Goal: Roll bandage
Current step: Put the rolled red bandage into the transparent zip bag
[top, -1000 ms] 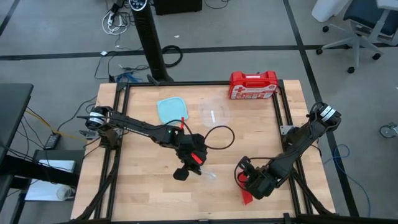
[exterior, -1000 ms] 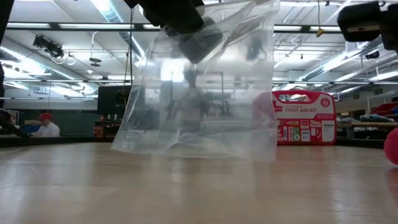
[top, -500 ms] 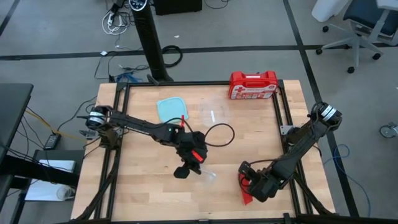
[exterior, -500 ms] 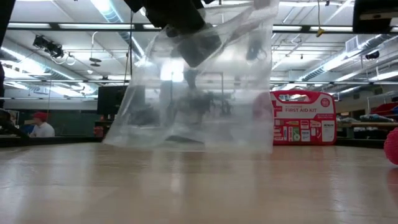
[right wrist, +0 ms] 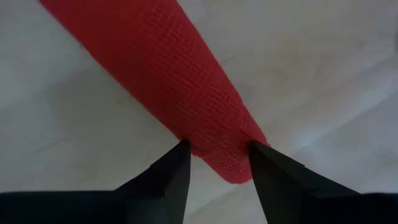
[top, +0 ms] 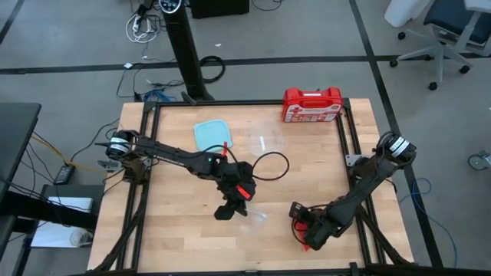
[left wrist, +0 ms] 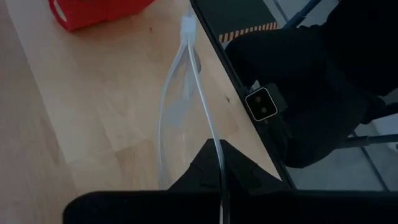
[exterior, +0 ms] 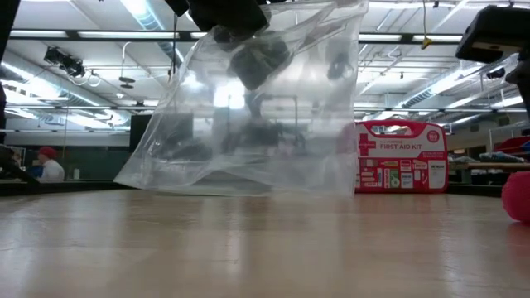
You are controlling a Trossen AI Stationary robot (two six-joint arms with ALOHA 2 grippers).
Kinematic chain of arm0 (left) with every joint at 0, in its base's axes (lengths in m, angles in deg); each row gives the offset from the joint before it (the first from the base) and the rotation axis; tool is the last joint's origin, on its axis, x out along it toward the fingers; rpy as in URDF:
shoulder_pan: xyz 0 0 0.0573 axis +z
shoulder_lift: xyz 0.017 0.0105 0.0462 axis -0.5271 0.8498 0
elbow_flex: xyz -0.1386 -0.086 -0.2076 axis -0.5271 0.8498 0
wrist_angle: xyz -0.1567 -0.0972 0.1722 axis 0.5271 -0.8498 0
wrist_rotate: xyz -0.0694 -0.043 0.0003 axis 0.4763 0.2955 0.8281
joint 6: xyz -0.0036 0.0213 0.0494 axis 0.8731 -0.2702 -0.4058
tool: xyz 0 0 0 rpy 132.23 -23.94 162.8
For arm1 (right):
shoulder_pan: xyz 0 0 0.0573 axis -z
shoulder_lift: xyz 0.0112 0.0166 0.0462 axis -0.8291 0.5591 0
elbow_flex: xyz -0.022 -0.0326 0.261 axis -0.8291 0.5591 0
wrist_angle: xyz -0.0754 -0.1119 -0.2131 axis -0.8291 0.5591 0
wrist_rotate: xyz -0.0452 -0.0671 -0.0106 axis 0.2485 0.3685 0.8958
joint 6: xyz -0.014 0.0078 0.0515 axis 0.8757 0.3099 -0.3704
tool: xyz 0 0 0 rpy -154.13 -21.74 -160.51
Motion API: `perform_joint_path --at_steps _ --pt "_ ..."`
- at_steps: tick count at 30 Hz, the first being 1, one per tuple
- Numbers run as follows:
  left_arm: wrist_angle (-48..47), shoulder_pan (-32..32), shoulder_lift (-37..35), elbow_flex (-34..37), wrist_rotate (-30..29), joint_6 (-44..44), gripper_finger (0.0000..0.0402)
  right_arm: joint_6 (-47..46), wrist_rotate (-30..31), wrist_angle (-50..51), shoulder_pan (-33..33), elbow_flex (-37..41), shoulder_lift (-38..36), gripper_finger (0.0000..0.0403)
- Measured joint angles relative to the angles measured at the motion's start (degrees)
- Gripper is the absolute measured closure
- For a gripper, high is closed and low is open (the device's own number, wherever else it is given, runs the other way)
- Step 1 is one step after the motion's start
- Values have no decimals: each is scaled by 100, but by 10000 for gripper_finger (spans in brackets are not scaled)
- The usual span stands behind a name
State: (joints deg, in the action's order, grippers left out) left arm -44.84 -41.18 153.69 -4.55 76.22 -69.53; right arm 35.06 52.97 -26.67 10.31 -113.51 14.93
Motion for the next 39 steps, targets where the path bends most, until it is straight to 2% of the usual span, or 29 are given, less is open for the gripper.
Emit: perform_joint_path --at_steps 5,8,11,15,19,22,28,34,39 --pt "0 4 0 0 1 4 401 -210 188 354 -97 -249 -15 239" --pt "1 4 0 0 -2 28 401 -761 163 830 -157 -639 -20 239" --pt "5 4 0 0 -83 43 401 -1827 142 1460 -115 -1045 -26 239" --pt "48 4 0 0 -236 45 401 -3880 19 2063 78 -1428 -32 240" --pt "147 0 0 0 -481 45 401 -5726 -810 1554 387 -1494 -33 240" --pt "166 -3 0 0 -754 46 401 -6759 -1143 994 590 -1374 -33 239" --pt "141 -92 0 0 -1213 44 401 -7336 -1179 1035 659 -1247 -5 214" --pt "1 -206 0 0 -1395 20 401 -8243 -1510 794 667 -874 13 155" --pt "-55 -285 0 0 -1504 -142 401 -9129 -1561 98 637 -514 13 110"
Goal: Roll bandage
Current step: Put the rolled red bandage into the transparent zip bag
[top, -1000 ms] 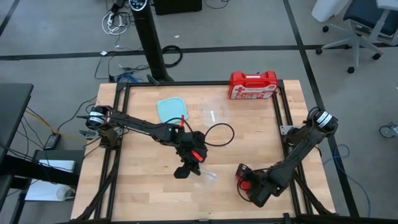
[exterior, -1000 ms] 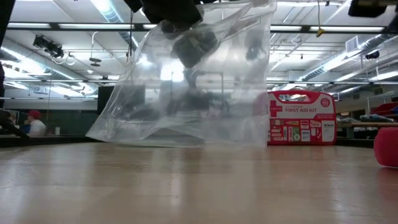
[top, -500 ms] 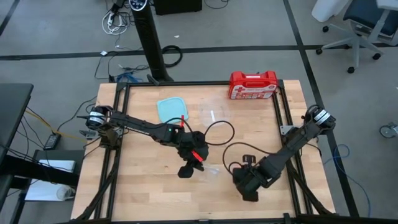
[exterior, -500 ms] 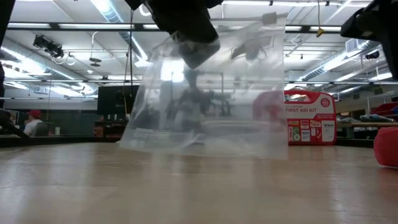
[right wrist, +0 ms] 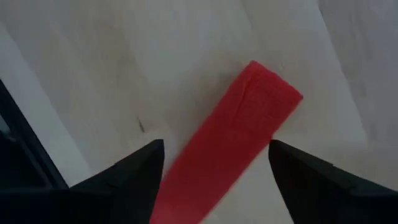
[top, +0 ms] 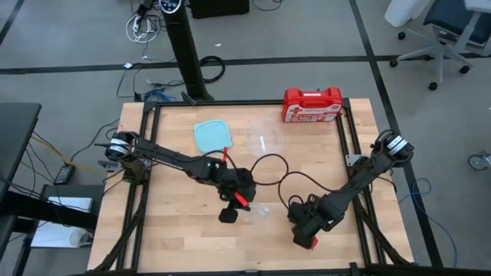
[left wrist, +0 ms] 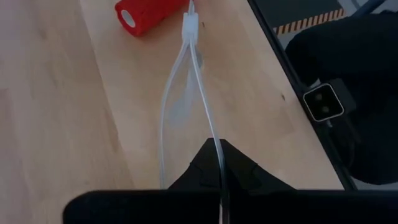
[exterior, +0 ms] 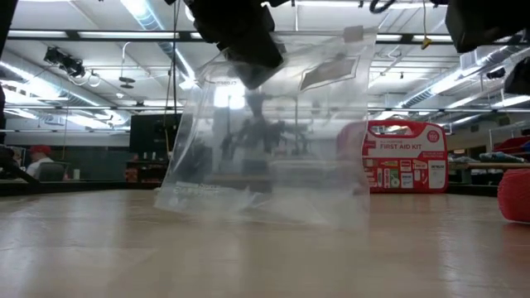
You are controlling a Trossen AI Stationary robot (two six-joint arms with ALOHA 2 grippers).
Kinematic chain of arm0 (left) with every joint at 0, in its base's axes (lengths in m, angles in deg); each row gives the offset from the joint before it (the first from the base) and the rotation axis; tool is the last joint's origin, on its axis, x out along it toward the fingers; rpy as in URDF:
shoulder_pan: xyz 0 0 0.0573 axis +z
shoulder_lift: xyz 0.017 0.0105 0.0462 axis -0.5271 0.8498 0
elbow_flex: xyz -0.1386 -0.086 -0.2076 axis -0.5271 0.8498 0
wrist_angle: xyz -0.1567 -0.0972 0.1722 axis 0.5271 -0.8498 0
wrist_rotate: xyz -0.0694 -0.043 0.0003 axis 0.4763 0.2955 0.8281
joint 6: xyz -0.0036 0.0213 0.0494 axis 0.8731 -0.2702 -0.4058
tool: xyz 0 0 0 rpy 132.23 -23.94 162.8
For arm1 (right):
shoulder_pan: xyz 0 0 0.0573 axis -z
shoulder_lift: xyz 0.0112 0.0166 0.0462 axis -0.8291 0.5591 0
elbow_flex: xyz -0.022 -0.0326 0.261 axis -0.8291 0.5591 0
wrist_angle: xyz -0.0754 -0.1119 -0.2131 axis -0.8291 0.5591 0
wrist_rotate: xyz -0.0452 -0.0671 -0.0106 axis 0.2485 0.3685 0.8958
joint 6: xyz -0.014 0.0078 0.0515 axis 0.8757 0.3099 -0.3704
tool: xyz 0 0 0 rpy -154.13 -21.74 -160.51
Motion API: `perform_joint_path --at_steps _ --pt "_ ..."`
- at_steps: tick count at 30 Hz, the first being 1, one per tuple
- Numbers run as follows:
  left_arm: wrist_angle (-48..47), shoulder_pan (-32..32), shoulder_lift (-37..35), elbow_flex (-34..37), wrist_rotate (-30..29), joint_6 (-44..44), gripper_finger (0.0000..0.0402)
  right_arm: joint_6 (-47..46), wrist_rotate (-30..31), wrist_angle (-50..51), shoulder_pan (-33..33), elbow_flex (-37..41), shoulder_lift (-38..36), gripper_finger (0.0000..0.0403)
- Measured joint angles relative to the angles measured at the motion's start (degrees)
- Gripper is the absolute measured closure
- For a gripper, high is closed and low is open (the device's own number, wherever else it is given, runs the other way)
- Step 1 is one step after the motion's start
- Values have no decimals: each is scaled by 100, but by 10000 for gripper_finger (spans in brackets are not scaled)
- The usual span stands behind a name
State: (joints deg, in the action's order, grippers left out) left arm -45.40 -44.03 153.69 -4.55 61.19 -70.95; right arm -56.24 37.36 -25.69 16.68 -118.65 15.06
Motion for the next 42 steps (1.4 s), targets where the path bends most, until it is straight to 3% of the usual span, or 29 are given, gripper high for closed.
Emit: perform_joint_path --at_steps 5,14,23,33,42 --pt "-50 -32 0 0 1 -143 401 -776 -83 -295 -53 207 0 103" --pt "-301 -58 0 2 -67 -306 402 -1522 -541 -399 -446 445 4 151" --pt "-290 -58 0 2 -99 -308 402 -1382 -513 -386 -497 459 6 179" --pt "-297 -67 1 2 -88 -274 402 -974 -833 -777 -471 589 510 183" --pt "-297 -67 0 2 -60 -286 402 -627 -625 -551 -475 615 352 241"
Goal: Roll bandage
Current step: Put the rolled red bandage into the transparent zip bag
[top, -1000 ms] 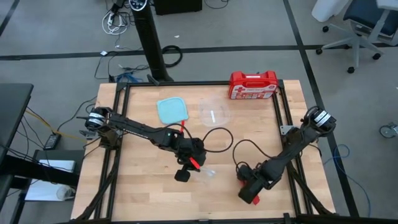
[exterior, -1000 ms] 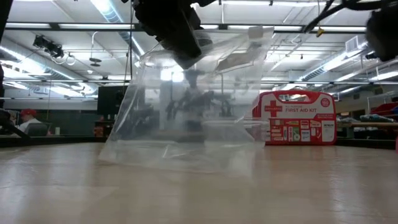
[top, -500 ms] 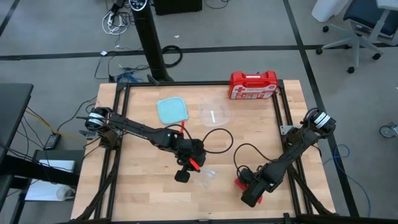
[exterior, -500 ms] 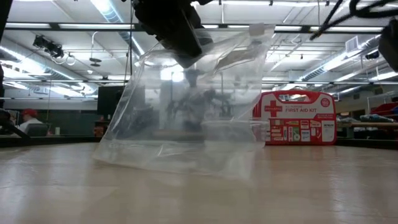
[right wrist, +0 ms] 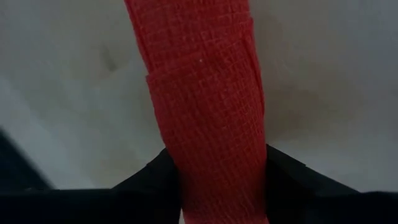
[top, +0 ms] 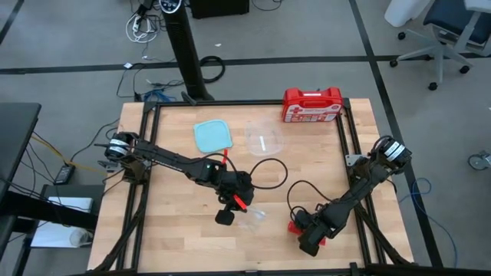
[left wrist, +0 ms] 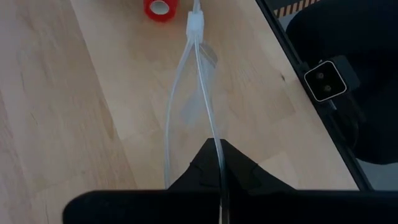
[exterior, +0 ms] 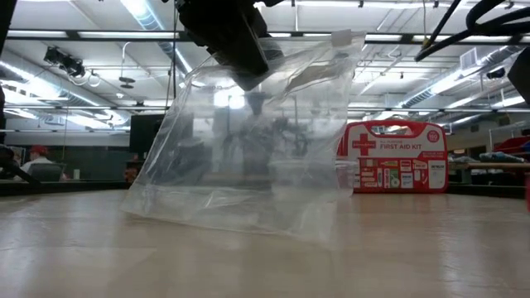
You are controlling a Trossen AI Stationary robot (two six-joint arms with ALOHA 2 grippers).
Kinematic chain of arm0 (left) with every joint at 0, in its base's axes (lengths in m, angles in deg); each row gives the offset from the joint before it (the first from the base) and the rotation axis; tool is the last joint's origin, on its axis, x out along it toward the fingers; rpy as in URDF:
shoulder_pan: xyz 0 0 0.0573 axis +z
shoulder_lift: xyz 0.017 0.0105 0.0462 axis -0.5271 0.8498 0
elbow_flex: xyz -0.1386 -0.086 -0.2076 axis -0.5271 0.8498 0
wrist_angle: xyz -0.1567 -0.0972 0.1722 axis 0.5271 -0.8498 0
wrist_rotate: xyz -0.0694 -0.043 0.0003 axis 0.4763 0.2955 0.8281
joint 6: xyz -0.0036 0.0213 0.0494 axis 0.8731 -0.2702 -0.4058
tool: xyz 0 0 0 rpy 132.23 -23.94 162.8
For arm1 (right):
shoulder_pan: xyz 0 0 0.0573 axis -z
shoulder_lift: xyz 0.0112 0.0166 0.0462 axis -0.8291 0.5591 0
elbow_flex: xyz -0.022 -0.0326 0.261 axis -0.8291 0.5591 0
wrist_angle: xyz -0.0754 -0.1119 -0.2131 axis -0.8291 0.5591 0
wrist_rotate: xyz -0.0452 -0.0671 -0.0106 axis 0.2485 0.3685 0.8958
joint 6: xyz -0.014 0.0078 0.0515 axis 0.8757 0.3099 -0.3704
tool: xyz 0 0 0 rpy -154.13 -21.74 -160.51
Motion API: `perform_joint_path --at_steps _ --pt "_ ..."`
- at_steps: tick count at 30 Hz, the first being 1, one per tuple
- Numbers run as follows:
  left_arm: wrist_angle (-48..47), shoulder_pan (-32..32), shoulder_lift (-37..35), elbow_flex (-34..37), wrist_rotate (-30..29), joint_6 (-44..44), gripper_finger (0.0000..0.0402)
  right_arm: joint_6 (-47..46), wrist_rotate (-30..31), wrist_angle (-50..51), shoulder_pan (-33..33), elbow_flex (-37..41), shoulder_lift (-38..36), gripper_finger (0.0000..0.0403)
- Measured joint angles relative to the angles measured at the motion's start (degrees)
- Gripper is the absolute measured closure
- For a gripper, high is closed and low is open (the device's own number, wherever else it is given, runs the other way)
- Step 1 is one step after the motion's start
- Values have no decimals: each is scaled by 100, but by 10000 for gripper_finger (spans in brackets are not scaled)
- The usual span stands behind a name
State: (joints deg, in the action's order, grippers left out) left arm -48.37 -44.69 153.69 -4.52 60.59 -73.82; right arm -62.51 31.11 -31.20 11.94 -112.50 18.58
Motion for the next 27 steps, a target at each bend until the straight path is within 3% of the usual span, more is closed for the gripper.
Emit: perform_joint_path --at_steps 7,11,17,23,27 --pt "5 0 0 0 25 -199 402 623 771 667 27 15 -347 276" --pt "110 78 2 0 509 -332 402 1136 1356 1063 335 -48 -599 277" --pt "647 468 2 0 1638 65 402 2648 2396 1831 1017 -755 -627 277" --pt "671 843 2 0 2090 581 402 4142 3904 2305 1180 -1386 -634 278" --pt "821 1043 2 0 2440 874 402 5327 4429 2096 1236 -1469 -634 277"
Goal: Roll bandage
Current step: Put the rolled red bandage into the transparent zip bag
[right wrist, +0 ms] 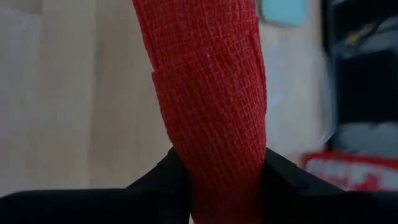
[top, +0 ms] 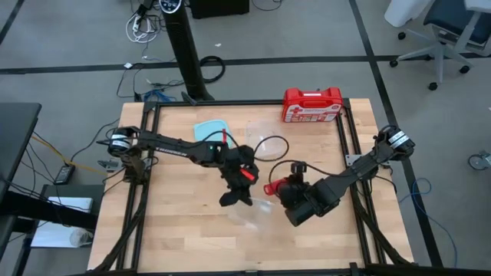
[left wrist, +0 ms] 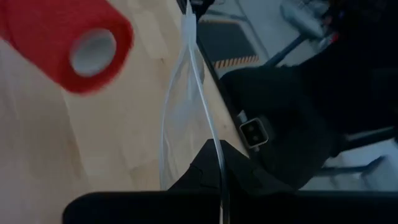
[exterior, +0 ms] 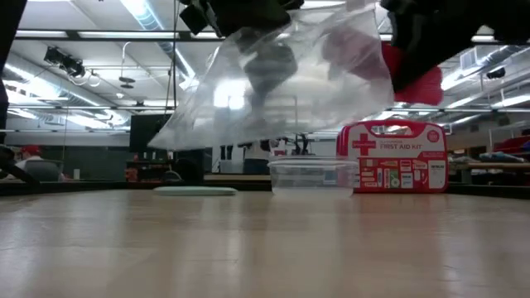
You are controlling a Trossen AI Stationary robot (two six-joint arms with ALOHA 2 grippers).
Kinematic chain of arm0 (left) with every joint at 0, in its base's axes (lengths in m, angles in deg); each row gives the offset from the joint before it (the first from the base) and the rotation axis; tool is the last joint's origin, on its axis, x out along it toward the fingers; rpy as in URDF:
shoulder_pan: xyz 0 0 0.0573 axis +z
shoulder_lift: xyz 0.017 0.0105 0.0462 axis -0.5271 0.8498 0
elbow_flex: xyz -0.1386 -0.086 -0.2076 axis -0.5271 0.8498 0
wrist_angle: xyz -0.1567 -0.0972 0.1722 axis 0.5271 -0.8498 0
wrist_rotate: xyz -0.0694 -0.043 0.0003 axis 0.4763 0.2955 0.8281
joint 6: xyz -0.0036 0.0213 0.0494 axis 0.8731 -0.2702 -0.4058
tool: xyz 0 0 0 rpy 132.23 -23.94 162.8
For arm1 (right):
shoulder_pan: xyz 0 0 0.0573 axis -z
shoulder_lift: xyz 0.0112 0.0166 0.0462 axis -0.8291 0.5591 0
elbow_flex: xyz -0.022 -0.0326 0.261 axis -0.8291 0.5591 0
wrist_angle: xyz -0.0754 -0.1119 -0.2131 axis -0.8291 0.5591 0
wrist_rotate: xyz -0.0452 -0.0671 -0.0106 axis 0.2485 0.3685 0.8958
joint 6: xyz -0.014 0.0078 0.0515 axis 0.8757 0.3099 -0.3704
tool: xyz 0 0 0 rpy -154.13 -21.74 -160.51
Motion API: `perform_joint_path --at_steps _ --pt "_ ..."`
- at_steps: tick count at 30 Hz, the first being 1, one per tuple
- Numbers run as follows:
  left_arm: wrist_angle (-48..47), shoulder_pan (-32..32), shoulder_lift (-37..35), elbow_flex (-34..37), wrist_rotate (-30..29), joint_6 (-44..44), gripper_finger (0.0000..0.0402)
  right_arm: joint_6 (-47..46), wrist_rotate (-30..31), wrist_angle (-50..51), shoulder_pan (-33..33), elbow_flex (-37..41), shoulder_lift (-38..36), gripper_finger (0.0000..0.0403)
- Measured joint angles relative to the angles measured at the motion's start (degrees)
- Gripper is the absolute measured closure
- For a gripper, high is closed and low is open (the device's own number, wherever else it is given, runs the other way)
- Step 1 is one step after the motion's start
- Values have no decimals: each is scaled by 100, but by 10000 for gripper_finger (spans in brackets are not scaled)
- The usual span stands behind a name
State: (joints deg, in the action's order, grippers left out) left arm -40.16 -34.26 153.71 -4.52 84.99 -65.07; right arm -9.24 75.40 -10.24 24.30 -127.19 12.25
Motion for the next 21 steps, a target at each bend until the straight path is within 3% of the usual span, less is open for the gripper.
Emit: perform_joint_path --at_steps 6,15,21 --pt "197 154 0 0 491 454 402 856 904 -386 27 -5 0 277" --pt "364 192 0 0 858 666 402 2077 1523 -1599 -17 -13 0 277" --pt "490 195 0 0 1146 767 402 2743 1565 -1823 -113 -13 0 277"
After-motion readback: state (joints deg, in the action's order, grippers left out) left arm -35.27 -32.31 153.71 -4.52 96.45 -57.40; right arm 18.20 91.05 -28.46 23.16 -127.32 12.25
